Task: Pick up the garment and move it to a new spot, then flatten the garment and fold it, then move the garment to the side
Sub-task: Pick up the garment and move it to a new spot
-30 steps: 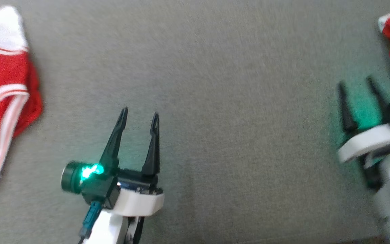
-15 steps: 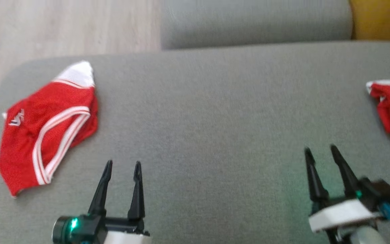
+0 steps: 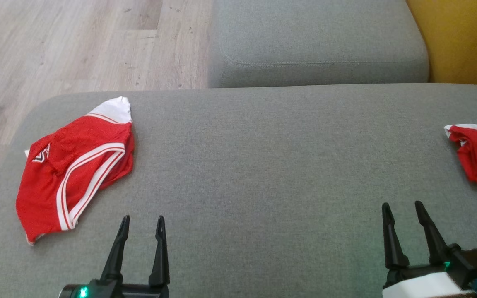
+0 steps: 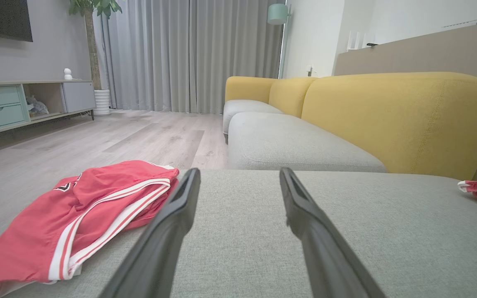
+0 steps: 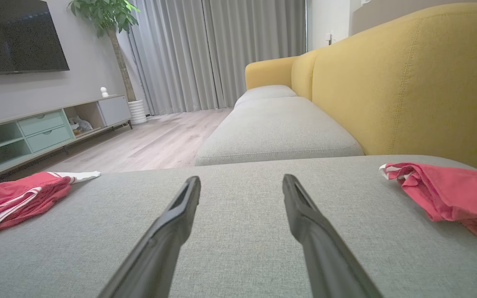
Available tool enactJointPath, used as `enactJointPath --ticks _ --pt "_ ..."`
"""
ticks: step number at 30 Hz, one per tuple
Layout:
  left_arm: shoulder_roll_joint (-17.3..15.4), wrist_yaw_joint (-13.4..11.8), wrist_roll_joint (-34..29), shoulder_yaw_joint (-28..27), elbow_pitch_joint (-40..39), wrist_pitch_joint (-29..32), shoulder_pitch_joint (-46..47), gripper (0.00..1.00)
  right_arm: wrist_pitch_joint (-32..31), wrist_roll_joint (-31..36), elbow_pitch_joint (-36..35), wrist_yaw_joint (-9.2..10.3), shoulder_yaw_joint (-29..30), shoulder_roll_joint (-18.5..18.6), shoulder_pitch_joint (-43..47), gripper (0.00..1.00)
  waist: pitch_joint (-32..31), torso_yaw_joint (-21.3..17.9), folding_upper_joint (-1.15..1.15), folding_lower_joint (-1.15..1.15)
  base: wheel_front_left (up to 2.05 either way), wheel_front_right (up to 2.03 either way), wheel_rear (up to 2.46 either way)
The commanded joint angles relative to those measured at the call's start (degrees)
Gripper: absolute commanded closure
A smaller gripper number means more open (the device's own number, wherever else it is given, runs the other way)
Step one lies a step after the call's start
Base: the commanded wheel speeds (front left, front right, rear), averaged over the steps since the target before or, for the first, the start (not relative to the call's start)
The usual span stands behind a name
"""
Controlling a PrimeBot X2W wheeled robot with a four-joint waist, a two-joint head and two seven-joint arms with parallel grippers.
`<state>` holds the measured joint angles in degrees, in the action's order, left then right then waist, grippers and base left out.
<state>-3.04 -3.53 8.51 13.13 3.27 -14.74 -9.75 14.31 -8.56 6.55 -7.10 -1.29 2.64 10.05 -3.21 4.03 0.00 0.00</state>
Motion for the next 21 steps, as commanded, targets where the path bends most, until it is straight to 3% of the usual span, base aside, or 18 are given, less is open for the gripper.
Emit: enactJointPath --ticks 1,12,21 --pt "0.16 -0.06 -0.64 -2.13 -1.95 -0.26 1.87 0.00 0.68 0.34 -2.26 -0.39 -1.20 0.34 -1.78 0.00 0.12 -0.08 0.00 0.00 0.00 0.00 0.00" --pt "0.16 0.07 -2.00 -2.88 -2.04 -0.26 2.36 0.00 0.69 -1.00 -2.00 -0.39 -1.41 0.25 -1.18 0.00 0.84 1.30 0.00 0.00 0.00 0.00 0.00" --pt "0.16 -0.75 -2.42 -3.29 -3.05 -0.26 3.31 0.00 0.69 -0.99 -1.20 -0.39 -3.38 0.24 -1.34 0.00 2.70 12.68 0.00 0.00 0.00 0.00 0.00"
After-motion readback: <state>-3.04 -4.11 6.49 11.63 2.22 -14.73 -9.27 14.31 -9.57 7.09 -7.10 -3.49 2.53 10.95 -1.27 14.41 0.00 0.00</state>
